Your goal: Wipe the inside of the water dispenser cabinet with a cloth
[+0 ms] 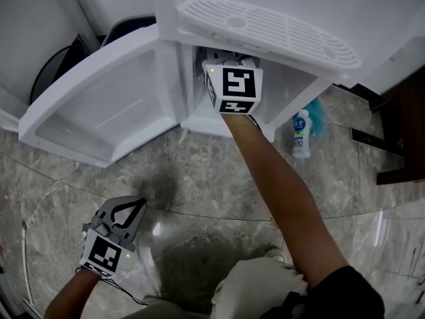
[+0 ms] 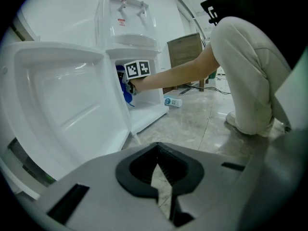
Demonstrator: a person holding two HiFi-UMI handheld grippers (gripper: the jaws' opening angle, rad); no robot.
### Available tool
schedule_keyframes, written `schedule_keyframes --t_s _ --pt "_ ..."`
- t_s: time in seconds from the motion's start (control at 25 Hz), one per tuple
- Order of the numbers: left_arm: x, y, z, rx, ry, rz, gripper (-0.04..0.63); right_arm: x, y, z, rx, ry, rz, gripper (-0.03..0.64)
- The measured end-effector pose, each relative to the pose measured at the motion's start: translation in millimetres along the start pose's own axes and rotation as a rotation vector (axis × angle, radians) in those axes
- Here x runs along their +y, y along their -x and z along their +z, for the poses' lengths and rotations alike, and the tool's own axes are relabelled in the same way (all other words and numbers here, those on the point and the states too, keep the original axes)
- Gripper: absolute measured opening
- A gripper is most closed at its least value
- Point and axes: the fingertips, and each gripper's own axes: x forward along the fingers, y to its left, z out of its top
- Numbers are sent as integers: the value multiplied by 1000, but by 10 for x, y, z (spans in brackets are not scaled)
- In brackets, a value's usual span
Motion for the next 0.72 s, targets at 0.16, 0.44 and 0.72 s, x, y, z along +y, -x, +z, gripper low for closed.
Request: schedule_keyframes --t_s 0.16,0.44,0.72 --pt "-19 10 -29 12 -5 -8 8 -63 -103 -87 16 6 -16 86" --pt "-102 21 -155 9 17 -17 8 -129 -216 -171 53 25 -15 86" --pt "-68 -31 -10 -35 15 -22 8 -2 -26 -70 20 48 0 86"
